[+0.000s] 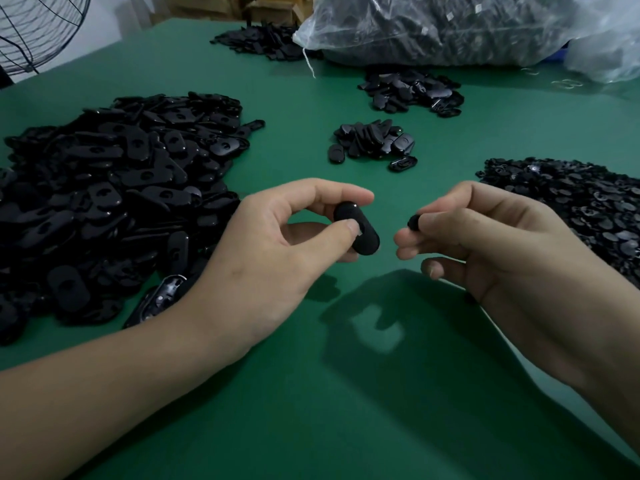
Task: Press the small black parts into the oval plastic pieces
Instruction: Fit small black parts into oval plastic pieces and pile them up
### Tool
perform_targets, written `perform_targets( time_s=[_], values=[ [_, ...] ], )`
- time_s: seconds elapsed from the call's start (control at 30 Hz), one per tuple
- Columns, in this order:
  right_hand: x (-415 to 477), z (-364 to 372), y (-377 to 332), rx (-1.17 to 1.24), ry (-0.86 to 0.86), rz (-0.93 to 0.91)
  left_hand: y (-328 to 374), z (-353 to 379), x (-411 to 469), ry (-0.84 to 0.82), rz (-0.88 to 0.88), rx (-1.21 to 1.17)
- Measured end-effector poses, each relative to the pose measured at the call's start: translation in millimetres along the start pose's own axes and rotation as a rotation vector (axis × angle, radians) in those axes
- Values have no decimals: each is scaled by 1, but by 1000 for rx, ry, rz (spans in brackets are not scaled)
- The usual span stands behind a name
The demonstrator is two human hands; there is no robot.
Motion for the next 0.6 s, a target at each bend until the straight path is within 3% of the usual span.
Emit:
perform_targets(
  time_s=[0.6],
  values=[
    [-1, 3, 0, -245, 32, -148, 2, -1, 0, 24, 26, 99]
  ],
)
Point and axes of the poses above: each hand's wrist, its own x-axis towards the middle knuckle, its own z-axis out of the palm, y = z × x, the point moved 4 cm from there along x, towards the middle knuckle, and after that the axes turned 4 degrees about z, right-handed, at the moved point
